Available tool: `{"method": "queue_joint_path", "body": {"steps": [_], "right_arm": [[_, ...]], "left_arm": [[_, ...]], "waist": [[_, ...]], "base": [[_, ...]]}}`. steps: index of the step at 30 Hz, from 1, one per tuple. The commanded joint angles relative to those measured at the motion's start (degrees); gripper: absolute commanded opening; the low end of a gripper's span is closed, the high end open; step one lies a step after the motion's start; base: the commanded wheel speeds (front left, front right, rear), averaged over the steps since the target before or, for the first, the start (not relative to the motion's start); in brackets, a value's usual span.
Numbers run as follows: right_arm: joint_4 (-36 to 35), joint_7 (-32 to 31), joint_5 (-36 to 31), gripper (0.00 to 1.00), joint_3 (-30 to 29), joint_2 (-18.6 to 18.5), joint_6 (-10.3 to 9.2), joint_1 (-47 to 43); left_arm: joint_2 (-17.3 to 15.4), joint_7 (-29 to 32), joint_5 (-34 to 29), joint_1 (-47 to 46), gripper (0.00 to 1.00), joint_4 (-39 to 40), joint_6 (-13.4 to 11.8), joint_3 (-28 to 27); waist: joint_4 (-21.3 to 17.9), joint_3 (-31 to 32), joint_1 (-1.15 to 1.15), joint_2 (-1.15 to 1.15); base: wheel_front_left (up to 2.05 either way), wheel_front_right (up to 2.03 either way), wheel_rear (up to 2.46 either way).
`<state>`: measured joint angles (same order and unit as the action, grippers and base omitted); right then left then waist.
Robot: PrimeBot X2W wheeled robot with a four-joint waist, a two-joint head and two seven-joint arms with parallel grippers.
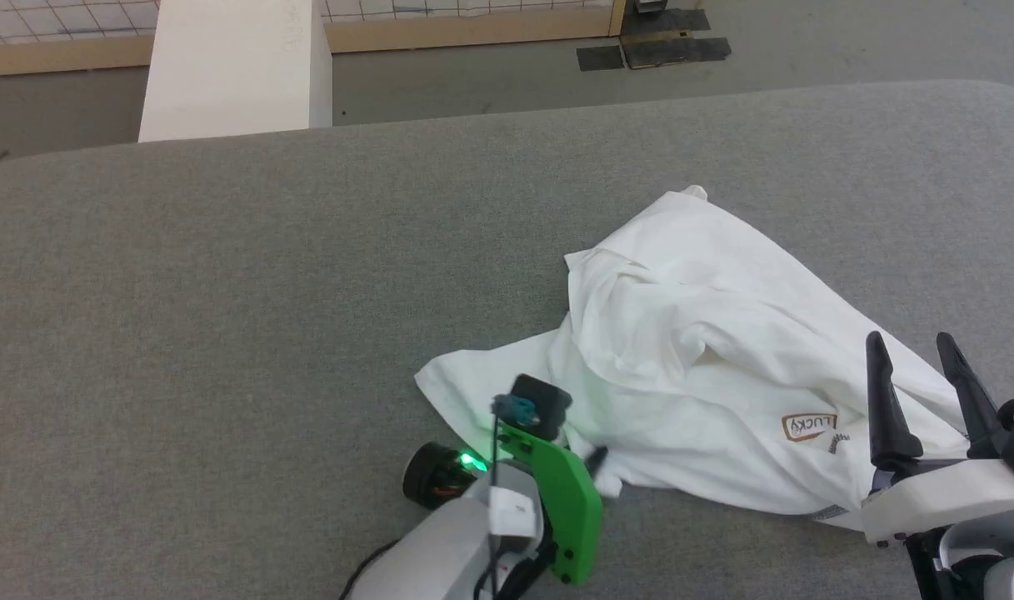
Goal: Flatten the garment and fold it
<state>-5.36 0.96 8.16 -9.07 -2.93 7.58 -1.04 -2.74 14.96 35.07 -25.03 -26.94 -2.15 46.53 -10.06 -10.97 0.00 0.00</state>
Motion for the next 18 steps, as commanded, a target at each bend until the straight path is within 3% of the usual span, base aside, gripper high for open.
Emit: {"method": "queue_joint_path", "body": {"steps": [1, 3, 8, 14, 18], "right_arm": [[0.1, 0.7, 0.2, 1.0, 0.2, 0.0, -0.09, 0.9], [0.4, 1.0, 0.2, 1.0, 0.2, 0.0, -0.09, 1.0], [1.1, 1.0, 0.3, 1.0, 0.7, 0.0, -0.09, 0.6], [2.2, -0.7, 0.3, 1.0, 1.7, 0.0, -0.09, 0.6], [2.8, -3.1, -1.4, 1.0, 4.0, -0.4, -0.09, 0.7]], "left_arm": [[-0.1, -1.6, 0.8, 0.2, 0.0, -0.5, -1.5, -1.2], [-0.7, -5.7, 1.5, 0.5, 0.0, -0.1, -4.6, -4.9], [-6.2, -14.8, 1.2, 1.2, 0.0, 2.1, -11.9, -13.8], [-13.0, -21.0, 2.3, 4.6, 0.0, 6.4, -17.9, -23.0], [-15.2, -22.5, 3.5, 8.4, 0.0, 8.6, -20.6, -26.5]], "waist": [[0.2, 0.1, 0.0, 0.0], [0.5, 0.3, 0.0, 0.0], [2.2, 0.6, 0.0, 0.0], [4.0, 1.0, 0.0, 0.0], [5.0, 1.1, 0.0, 0.0]], "base": [[0.0, 0.0, 0.0], [0.0, 0.0, 0.0], [0.0, 0.0, 0.0], [0.0, 0.0, 0.0], [0.0, 0.0, 0.0]]}}
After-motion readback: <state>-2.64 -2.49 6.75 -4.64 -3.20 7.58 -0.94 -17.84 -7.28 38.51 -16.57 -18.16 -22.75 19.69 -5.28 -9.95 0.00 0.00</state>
